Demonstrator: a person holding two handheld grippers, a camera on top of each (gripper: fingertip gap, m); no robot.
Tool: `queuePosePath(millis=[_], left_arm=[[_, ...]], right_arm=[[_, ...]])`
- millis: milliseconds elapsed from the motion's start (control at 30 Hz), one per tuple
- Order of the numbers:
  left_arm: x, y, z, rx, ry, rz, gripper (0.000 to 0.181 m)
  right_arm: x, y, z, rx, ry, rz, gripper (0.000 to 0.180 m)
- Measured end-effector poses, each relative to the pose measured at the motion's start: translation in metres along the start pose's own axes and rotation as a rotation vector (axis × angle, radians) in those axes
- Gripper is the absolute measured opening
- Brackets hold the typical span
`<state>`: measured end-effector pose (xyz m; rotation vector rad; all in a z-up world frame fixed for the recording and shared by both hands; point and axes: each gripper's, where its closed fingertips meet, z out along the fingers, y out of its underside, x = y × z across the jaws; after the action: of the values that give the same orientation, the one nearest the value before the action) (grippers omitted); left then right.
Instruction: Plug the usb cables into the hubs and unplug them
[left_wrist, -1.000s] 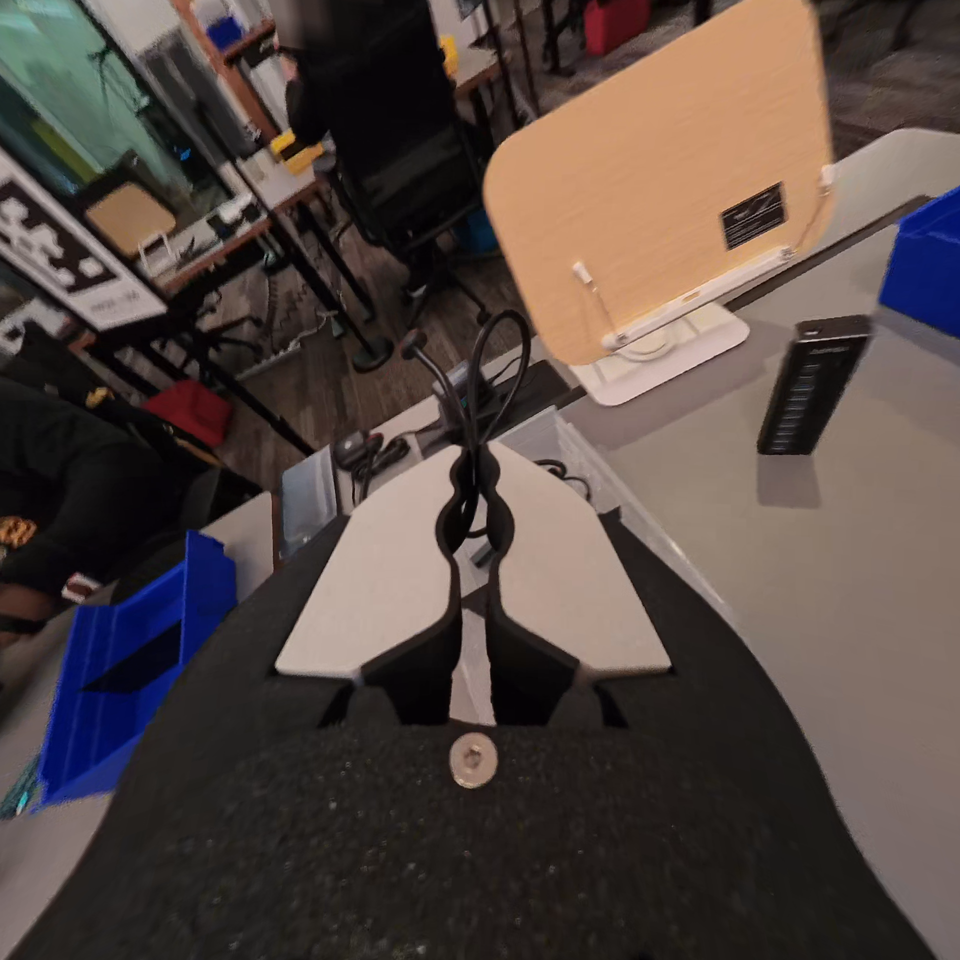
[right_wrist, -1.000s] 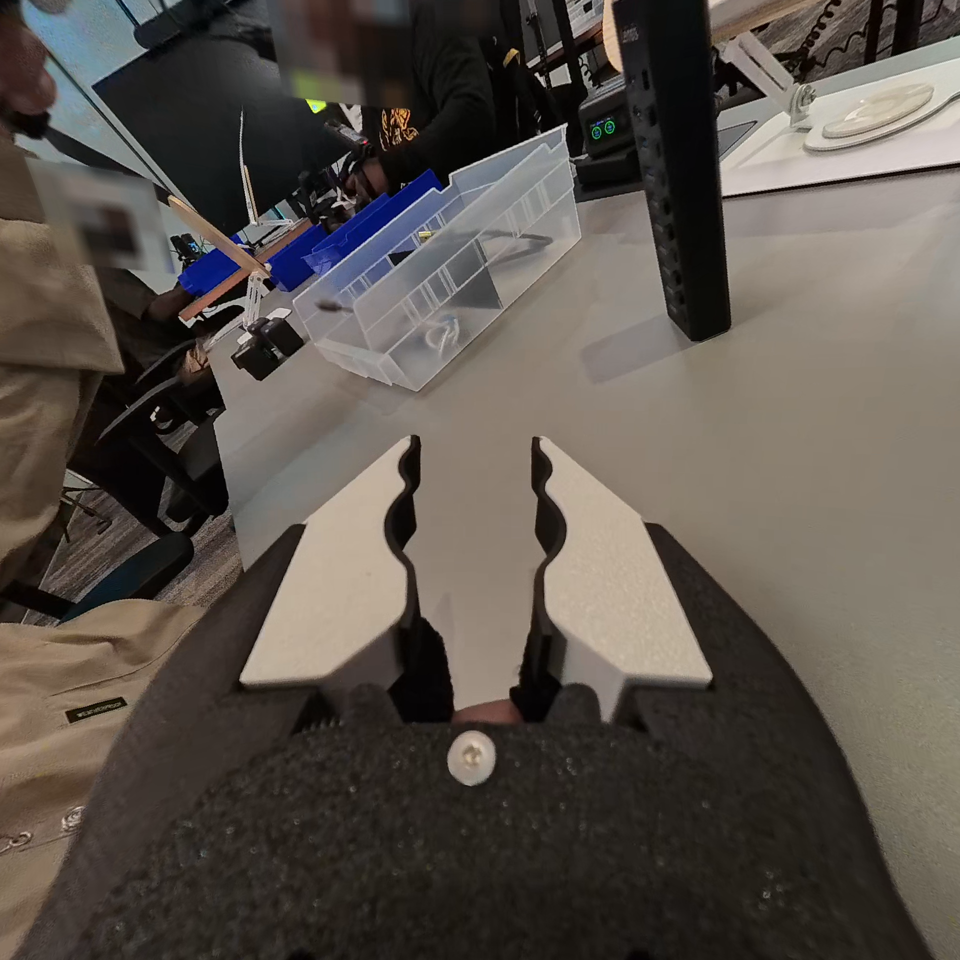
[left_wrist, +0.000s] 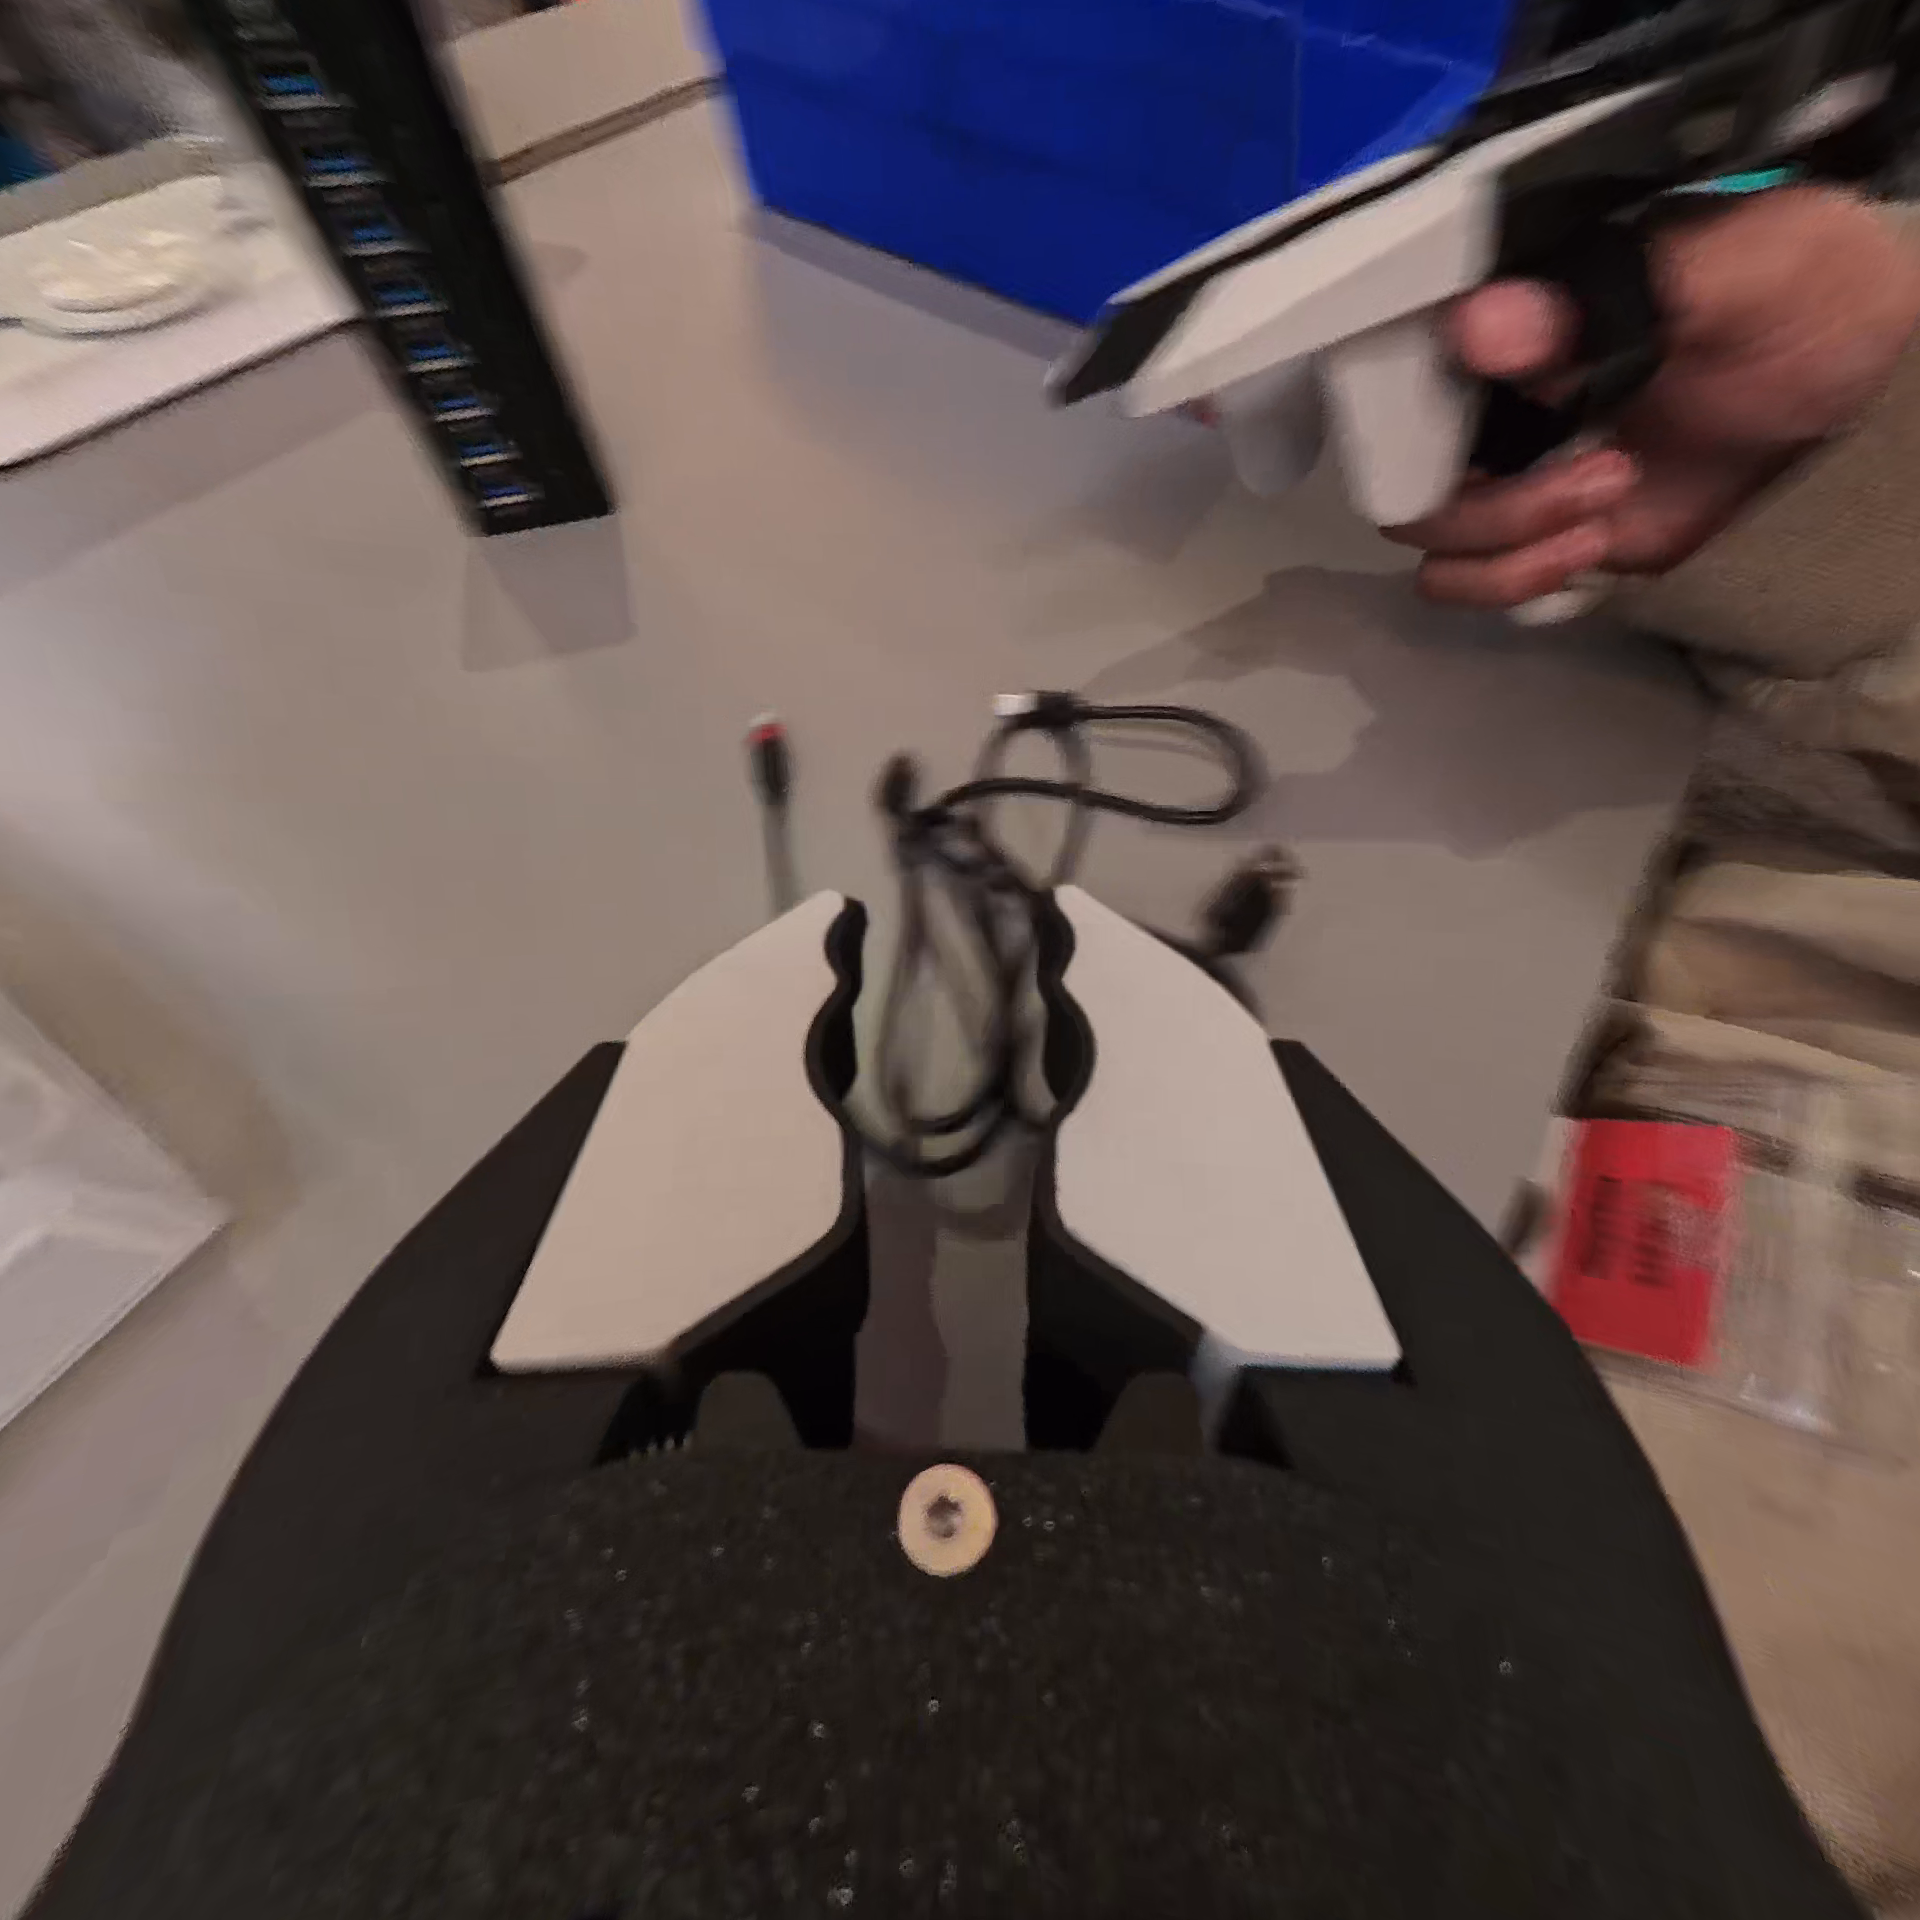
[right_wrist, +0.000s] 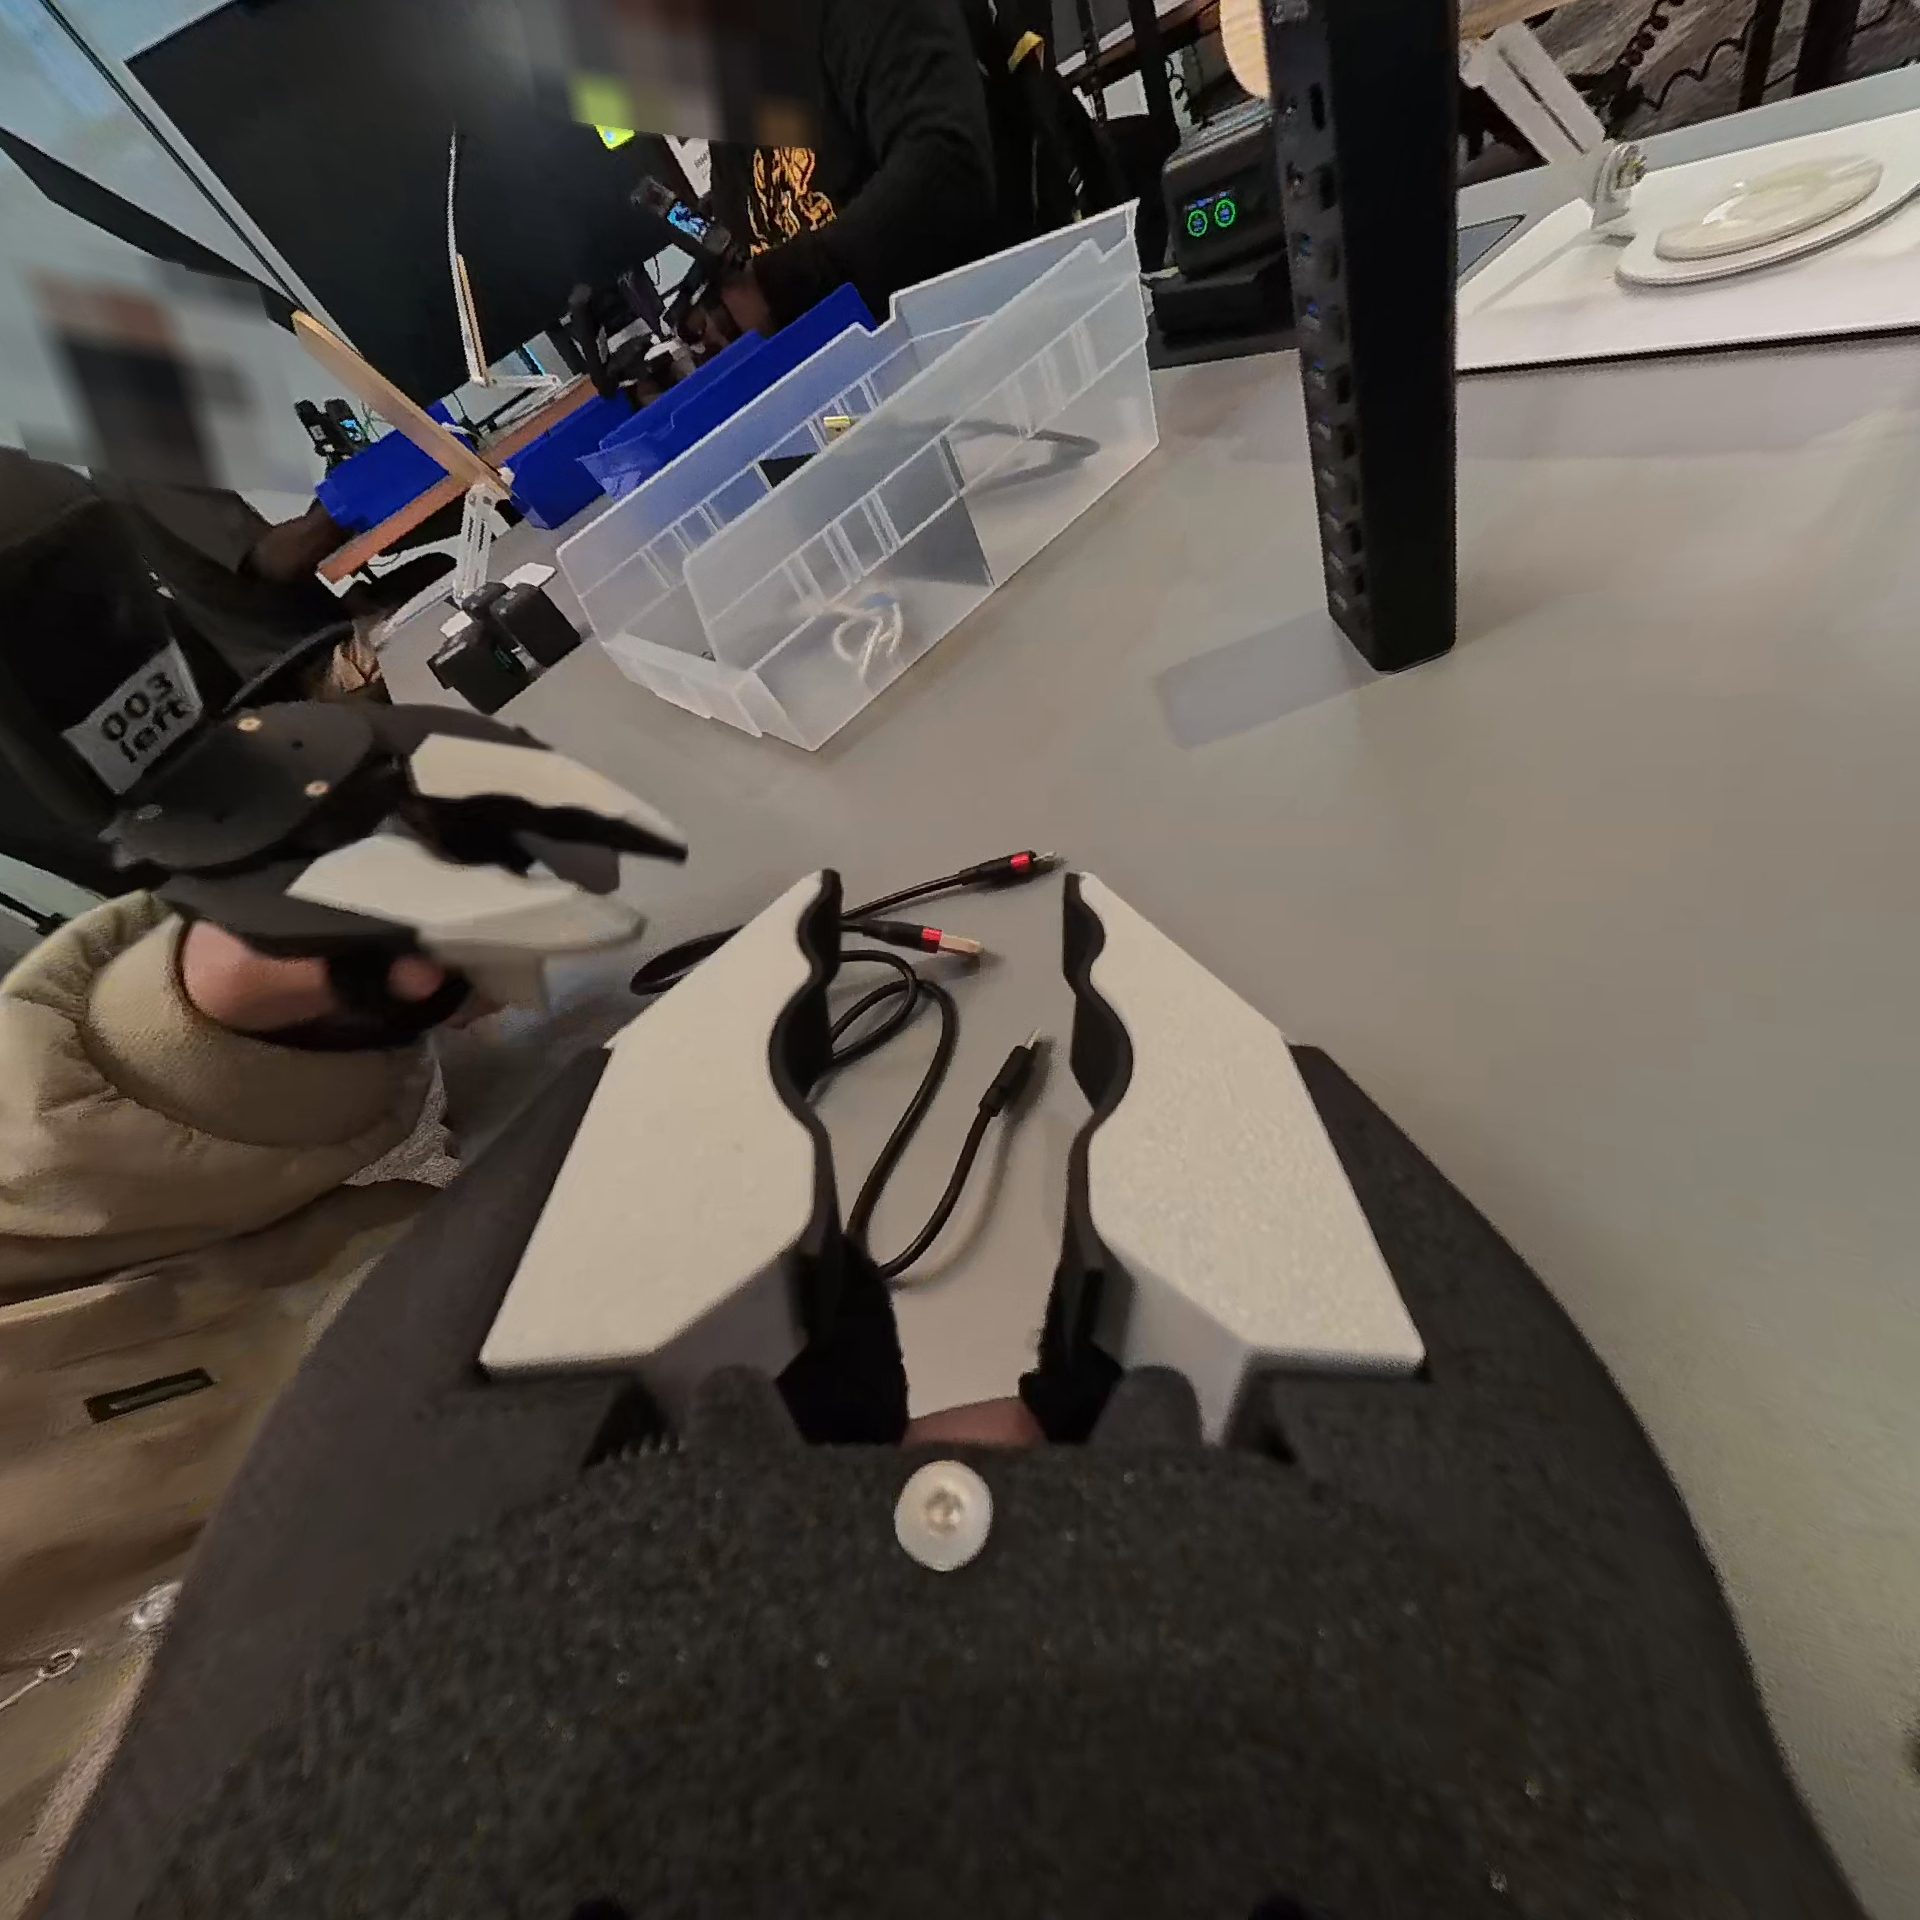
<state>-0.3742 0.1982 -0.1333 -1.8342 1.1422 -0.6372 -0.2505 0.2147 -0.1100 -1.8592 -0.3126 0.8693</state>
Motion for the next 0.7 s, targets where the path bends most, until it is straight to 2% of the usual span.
queuePosePath(millis=[100, 167, 233, 333, 433, 500, 567, 700], left_arm=[[-0.045, 0.004, -0.010, -0.023, -0.177, -0.024, 0.026], [-0.047, 0.007, 0.000, -0.095, -0.104, -0.091, 0.026], [-0.035, 0.015, 0.019, -0.230, 0.002, -0.110, 0.034], [-0.021, 0.021, 0.048, -0.325, 0.074, -0.077, 0.035], [-0.017, 0.028, 0.065, -0.378, 0.077, -0.072, 0.035], [-0.023, 0.029, 0.066, -0.379, 0.020, -0.030, 0.024], [-0.031, 0.031, 0.064, -0.396, -0.042, 0.031, 0.004], [-0.047, 0.022, 0.054, -0.353, -0.147, 0.057, 0.003]], right_arm=[[0.002, 0.000, 0.000, -0.002, -0.003, 0.018, 0.042], [0.001, 0.001, 0.000, -0.006, -0.007, 0.018, 0.042], [-0.001, 0.001, 0.000, -0.007, -0.007, 0.007, 0.042], [-0.003, 0.001, -0.001, -0.008, -0.006, -0.009, 0.042], [-0.001, -0.001, -0.004, 0.002, 0.002, -0.016, 0.042], [-0.001, -0.002, -0.005, 0.007, -0.004, -0.006, 0.042], [-0.001, -0.003, -0.004, 0.006, -0.011, -0.001, 0.042], [-0.003, -0.002, -0.001, -0.003, -0.017, -0.014, 0.042]])
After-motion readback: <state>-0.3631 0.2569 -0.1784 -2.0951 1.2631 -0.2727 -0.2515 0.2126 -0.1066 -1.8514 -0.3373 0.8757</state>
